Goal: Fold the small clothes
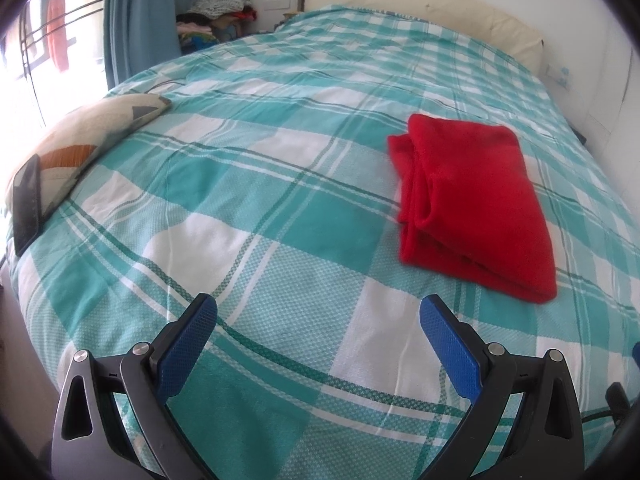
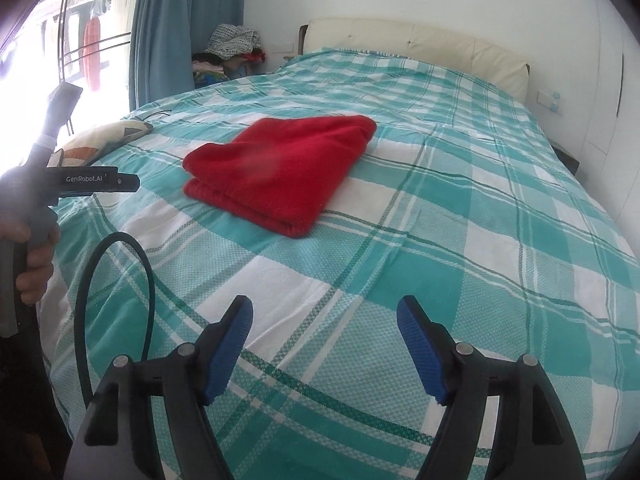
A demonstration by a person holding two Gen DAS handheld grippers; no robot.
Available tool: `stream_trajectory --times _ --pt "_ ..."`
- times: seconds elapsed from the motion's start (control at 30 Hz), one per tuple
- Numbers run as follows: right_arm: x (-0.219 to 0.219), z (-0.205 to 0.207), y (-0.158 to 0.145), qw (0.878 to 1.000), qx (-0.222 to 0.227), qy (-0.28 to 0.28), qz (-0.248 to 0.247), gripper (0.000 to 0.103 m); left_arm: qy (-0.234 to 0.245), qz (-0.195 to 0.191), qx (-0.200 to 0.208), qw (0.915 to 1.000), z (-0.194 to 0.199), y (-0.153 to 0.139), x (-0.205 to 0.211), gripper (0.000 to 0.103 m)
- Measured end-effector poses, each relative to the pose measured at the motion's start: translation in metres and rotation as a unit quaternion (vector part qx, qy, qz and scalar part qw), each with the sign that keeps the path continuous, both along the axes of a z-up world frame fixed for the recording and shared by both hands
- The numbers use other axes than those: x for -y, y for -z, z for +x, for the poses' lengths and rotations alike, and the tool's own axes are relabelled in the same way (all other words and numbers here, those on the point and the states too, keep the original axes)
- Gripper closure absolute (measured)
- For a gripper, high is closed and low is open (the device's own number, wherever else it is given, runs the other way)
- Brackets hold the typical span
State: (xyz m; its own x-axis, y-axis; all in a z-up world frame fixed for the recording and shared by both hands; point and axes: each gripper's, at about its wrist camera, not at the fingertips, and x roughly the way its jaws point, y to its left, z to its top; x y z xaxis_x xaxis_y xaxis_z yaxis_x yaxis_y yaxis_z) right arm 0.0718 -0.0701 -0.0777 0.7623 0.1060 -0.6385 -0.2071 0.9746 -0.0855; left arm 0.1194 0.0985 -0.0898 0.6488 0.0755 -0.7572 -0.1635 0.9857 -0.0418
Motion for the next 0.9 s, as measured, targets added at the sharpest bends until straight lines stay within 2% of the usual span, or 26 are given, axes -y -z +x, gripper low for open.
stream_trajectory --times 0.3,0.43,0.6,0.77,0.83,0.9 --pt "0.006 -0.014 -0.031 0.997 0.075 -0.005 -0.025 0.029 0.002 0.020 -0.006 0.9998 0.003 0.005 0.011 0.001" --pt "0.013 -0.015 -0.031 0.997 0.078 -0.002 -0.021 0.029 0.009 0.031 -0.010 0.9994 0.004 0.009 0.020 0.001" --pt "0.025 -0.016 -0.025 0.997 0.070 0.007 0.017 0.029 0.022 0.046 -0.012 0.9986 0.004 0.010 0.031 0.001" --pt "0.027 -0.015 -0.025 0.997 0.076 0.004 0.015 0.029 0.031 0.049 -0.013 0.9982 0.003 0.010 0.035 0.001" --pt "0.026 -0.012 -0.024 0.997 0.077 -0.001 0.013 0.029 0.037 0.025 -0.015 0.9989 0.004 0.008 0.033 0.001" --pt "0.023 -0.006 -0.024 0.997 0.072 -0.009 0.014 0.029 0.063 -0.048 -0.019 0.9967 0.014 0.002 0.026 0.001"
